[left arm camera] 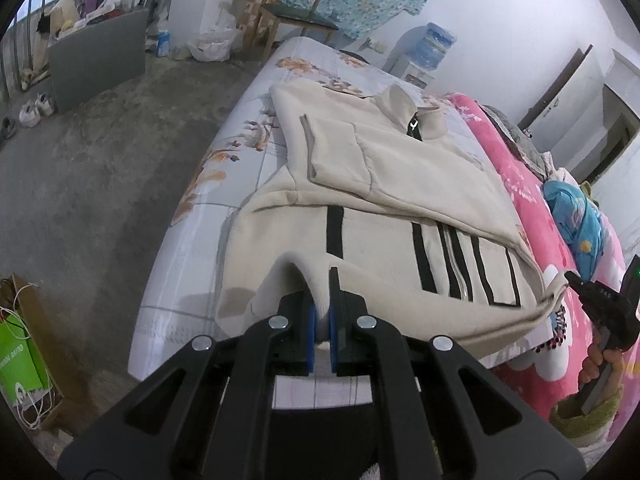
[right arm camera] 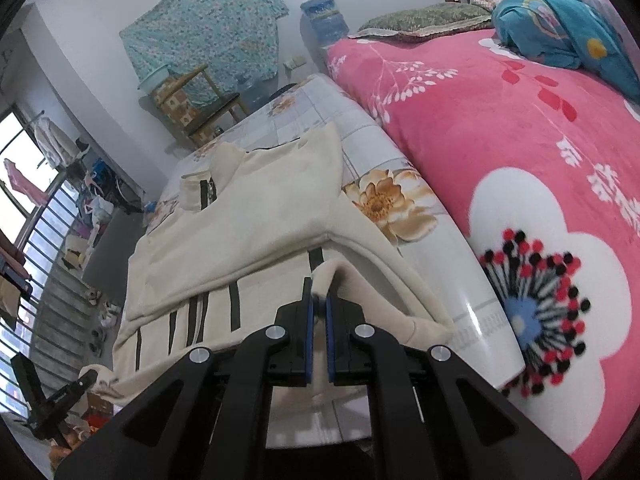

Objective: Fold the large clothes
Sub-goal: 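Fold the held jacket side over toward the collar with both grippers, then lower the folded side onto the jacket and open both grippers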

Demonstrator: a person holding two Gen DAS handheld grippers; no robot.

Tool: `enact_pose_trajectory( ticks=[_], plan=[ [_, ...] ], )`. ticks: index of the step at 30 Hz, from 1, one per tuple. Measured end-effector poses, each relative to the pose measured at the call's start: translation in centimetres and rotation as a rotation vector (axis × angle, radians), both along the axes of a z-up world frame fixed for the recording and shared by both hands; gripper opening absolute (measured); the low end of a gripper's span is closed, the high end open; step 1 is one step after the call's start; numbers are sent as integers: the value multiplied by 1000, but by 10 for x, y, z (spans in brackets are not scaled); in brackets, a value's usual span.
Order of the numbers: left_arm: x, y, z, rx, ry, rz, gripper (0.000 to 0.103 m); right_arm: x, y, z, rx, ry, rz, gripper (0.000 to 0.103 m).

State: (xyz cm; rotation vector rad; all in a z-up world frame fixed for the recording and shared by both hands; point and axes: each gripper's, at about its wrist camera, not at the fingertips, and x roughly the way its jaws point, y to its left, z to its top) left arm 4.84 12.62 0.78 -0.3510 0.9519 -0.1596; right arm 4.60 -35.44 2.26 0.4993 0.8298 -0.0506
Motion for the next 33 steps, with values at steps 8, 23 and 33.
enact_pose_trajectory(
  ticks=[8, 23, 33],
  plan=[
    [38, 7, -16, -34, 53, 3, 5, 35, -4, -13, 0, 34, -29, 5],
    [48, 37, 4, -37, -68, 102, 30, 40, -3, -10, -32, -11, 26, 45],
    [71, -101, -37, 264, 41, -233, 41, 76, 99, -64, -284, 207, 347, 56]
  ],
)
